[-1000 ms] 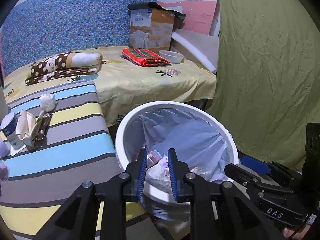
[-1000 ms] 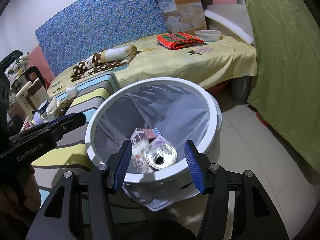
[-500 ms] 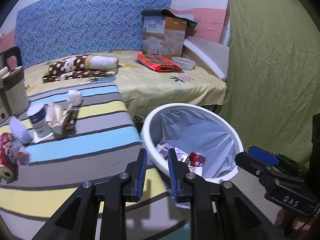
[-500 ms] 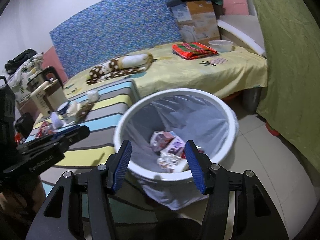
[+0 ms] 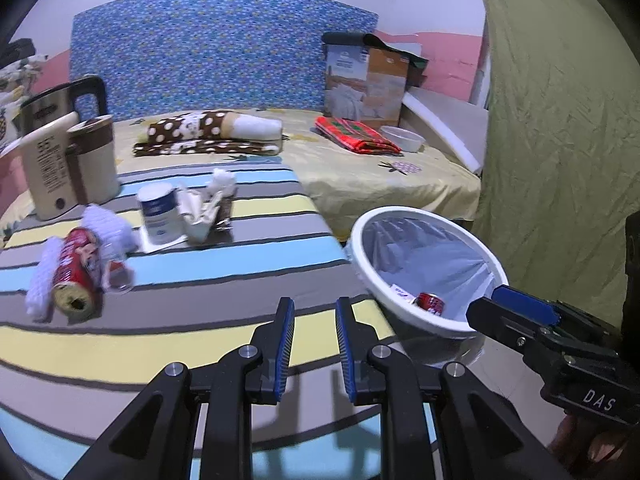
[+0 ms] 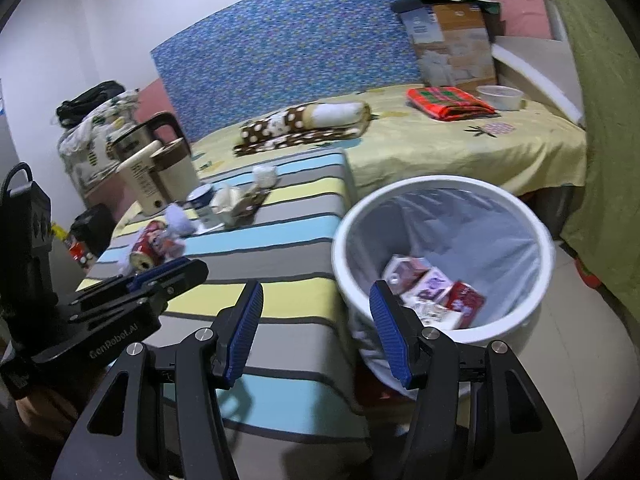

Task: Collect trash
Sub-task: 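Withdraw both open tools from the bin back toward the table, then grasp the red DRINK MILK can with the left tool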

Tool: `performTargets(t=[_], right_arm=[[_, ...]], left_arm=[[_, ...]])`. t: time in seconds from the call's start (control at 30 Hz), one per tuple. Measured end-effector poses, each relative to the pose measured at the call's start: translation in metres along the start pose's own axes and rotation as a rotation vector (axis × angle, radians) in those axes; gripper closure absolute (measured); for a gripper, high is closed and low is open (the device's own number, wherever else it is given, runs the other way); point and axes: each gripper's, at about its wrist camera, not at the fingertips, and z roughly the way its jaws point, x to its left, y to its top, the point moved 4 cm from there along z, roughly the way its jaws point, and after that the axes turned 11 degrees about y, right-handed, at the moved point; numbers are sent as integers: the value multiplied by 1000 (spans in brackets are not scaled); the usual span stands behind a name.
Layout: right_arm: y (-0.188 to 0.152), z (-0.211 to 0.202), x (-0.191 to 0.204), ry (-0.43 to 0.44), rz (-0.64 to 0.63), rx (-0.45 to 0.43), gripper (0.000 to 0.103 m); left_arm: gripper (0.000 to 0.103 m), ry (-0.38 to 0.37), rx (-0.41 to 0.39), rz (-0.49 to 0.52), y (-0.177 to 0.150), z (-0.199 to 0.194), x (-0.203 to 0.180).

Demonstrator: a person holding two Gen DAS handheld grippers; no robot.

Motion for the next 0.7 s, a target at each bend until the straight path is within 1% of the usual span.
performTargets(t=[0.43, 0.7], right_arm=[[-17, 21, 43, 77, -45, 79, 46], [-13, 29, 61, 106, -84, 93, 46]], left_arm=[[82, 88, 15, -67, -25, -15, 49], [82, 145, 21, -104, -35, -21, 77]])
